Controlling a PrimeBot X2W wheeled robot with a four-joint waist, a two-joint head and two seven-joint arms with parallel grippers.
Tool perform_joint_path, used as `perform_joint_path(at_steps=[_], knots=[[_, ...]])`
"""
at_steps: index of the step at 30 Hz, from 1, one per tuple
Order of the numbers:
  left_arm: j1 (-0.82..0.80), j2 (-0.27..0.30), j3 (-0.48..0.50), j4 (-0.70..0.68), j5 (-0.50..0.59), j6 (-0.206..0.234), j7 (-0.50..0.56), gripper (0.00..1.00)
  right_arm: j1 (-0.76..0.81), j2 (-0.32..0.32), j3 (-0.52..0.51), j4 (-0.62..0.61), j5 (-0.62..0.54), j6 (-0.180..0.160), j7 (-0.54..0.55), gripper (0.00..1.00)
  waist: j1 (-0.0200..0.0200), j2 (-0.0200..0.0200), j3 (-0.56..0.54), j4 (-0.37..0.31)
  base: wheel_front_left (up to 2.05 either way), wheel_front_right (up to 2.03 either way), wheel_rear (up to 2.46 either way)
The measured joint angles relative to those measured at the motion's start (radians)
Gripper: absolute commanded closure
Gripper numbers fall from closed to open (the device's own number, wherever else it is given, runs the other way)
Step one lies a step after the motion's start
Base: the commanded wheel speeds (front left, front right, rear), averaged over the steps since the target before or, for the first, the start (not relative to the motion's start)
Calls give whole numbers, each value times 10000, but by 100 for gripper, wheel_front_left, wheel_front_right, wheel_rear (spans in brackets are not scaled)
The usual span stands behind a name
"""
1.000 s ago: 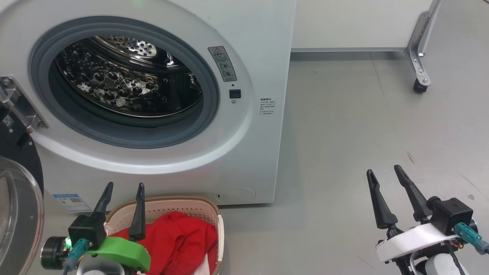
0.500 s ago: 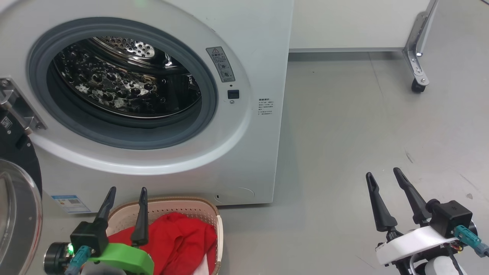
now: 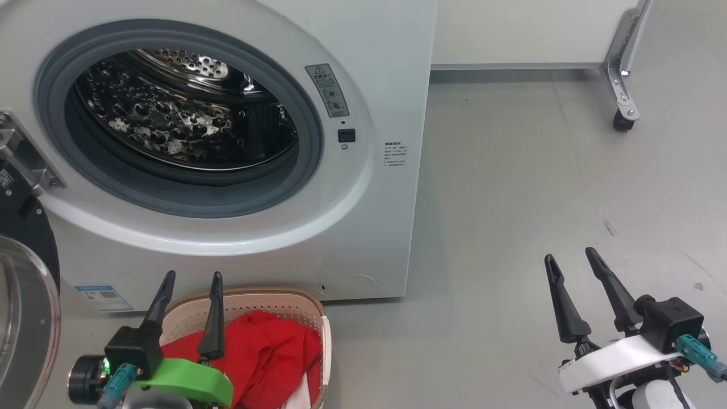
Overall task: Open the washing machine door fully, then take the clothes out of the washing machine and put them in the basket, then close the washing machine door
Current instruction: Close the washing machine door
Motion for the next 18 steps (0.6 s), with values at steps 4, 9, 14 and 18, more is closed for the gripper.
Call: perform_joint_path(at_steps=[4,9,14,18], knots=[[4,0,-27,-25,-19,0,0,0,0,0,-8,-4,-2,0,0,0,0,0,14,-9,0,0,0],[20,0,-40,-23,-105,54,0,0,-1,15,-21,-4,-2,0,0,0,0,0,5,-19,-13,13,0],[34,0,-42,-21,-107,98,0,0,-1,29,-23,0,-2,0,0,0,0,0,-25,-23,-34,34,0],[49,2,-71,-21,-157,104,0,0,-1,33,-21,2,-2,0,0,0,0,0,-39,-25,-48,48,0]])
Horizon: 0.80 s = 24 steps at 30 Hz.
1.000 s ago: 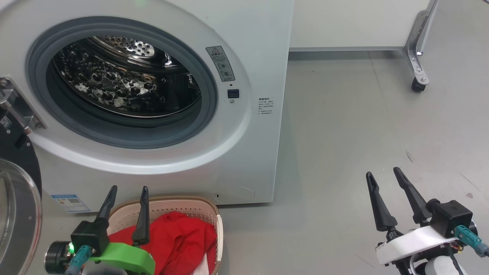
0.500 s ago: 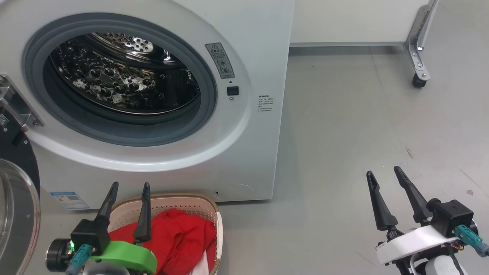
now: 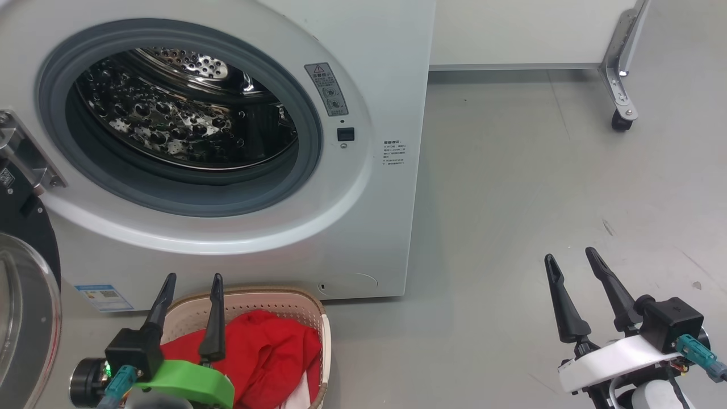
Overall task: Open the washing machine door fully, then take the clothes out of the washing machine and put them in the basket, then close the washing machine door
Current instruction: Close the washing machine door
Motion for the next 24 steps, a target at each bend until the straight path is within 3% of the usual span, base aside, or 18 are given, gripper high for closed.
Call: perform_joint_path(at_steps=[24], knots=[[93,2,-46,-167,-121,176,0,0,0,25,0,13,-2,0,0,0,0,0,62,22,-105,105,0]])
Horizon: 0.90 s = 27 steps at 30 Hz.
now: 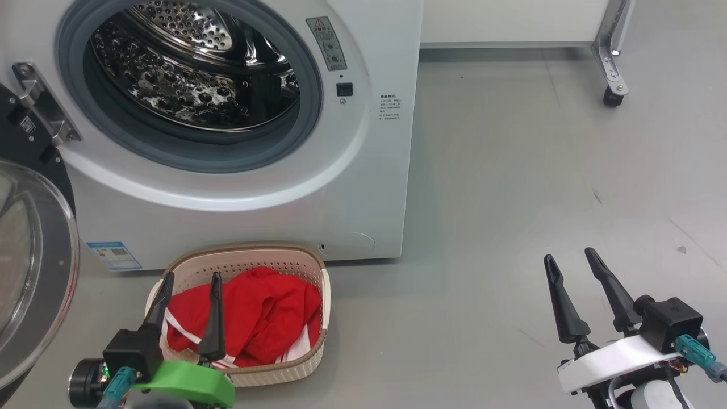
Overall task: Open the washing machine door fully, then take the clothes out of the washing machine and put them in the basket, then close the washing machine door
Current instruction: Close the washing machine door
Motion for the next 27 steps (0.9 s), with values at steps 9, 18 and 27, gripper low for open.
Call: perform_joint_path(at_steps=[9,18,27], knots=[[0,0,-10,-119,186,79,0,0,0,0,-2,8,0,0,0,0,0,0,42,39,-121,121,0],[75,4,-150,-136,-581,-31,0,0,0,0,12,13,0,0,0,0,0,0,64,60,-84,84,0],[84,4,-109,-274,-226,-10,0,0,-1,-2,21,25,-42,0,0,0,0,0,85,71,-50,51,0]])
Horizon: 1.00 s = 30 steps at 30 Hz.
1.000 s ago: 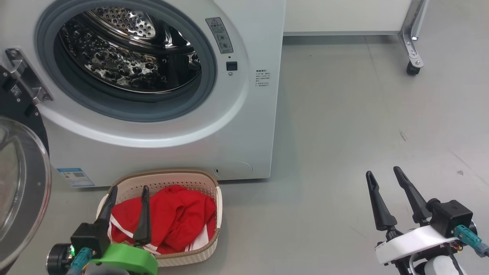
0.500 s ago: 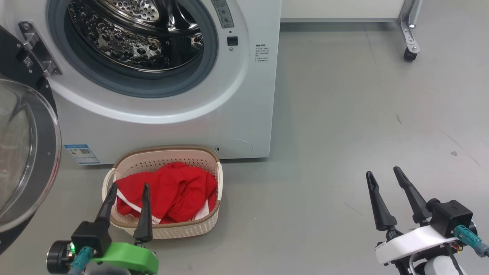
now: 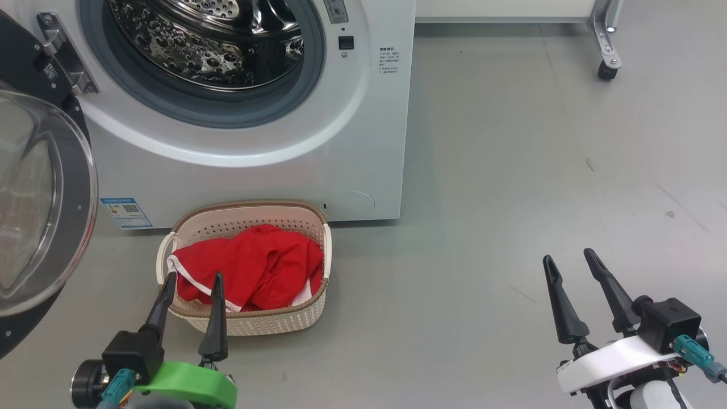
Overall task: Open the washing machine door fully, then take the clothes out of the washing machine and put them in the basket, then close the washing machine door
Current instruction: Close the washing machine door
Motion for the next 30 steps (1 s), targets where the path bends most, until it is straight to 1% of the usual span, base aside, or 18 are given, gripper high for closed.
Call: perform_joint_path(at_steps=[30], knots=[[17,0,8,12,249,10,0,0,-1,2,104,77,0,0,0,0,0,0,-41,-2,-4,4,0]])
